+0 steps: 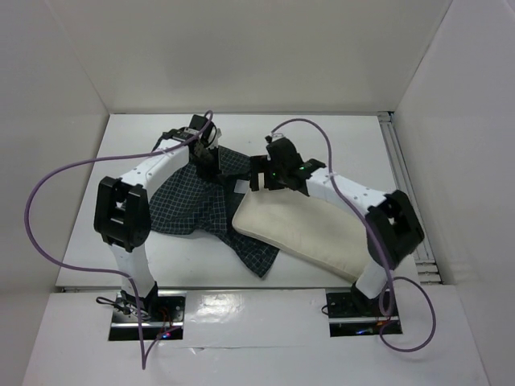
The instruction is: Put the pillow into the pillowcase
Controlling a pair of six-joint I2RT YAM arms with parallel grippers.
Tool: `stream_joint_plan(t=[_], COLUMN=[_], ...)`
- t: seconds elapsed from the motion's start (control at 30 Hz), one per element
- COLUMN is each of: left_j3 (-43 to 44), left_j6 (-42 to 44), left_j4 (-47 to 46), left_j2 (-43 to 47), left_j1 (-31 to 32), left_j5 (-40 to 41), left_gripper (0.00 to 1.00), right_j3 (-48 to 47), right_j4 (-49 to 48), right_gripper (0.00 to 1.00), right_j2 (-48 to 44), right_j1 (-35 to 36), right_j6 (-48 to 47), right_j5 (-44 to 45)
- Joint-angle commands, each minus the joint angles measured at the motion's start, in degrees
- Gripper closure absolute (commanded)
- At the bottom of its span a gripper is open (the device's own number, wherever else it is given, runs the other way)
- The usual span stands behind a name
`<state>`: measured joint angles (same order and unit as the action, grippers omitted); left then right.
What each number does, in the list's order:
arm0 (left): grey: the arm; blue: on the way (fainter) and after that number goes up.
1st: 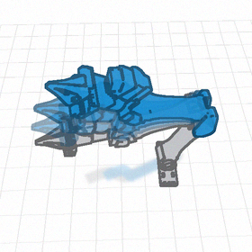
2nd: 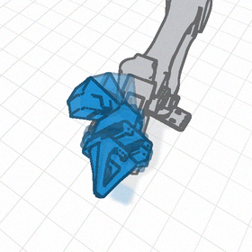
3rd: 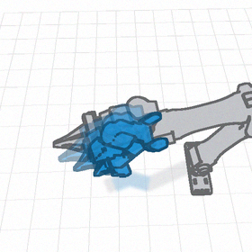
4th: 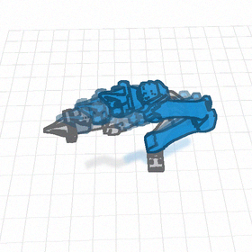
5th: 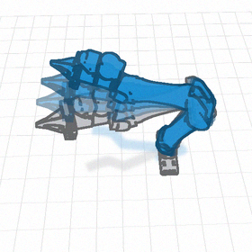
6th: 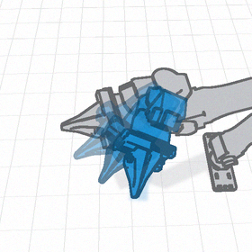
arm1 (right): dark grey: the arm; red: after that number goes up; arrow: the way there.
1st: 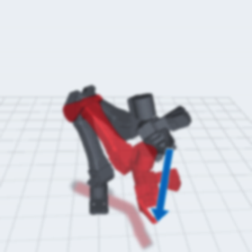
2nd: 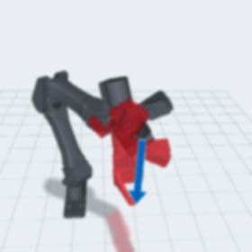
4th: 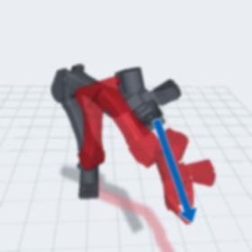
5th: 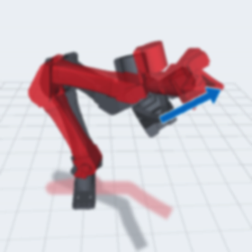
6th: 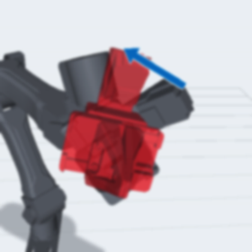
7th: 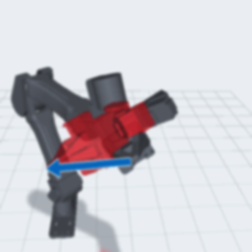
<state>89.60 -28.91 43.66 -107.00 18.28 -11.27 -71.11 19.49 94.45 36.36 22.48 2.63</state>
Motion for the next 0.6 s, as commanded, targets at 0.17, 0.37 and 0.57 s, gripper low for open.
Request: stream_joint_plan(t=[0.17,0.37,0.57], left_j3=[-1.18,-1.18,-1.18], left_j6=[-0.63,-0.63,-0.63], left_j4=[-1.65,-1.65,-2.17], left_j2=[2.41,2.41,3.03], left_j1=[0.17,0.17,0.17], left_j5=[-2.18,-2.18,-2.18], left_gripper=[1.00,1.00,1.00], right_j3=[5.99,9.49,10.99], right_j4=[-9.64,-9.90,-1.38], right_gripper=[1.00,1.00,1.00], right_j2=[6.27,-5.05,-12.27], right_j1=[-1.29,-1.29,3.89], right_j6=[10.39,3.11,-3.84], right_j5=[1.23,-0.77,-4.38])
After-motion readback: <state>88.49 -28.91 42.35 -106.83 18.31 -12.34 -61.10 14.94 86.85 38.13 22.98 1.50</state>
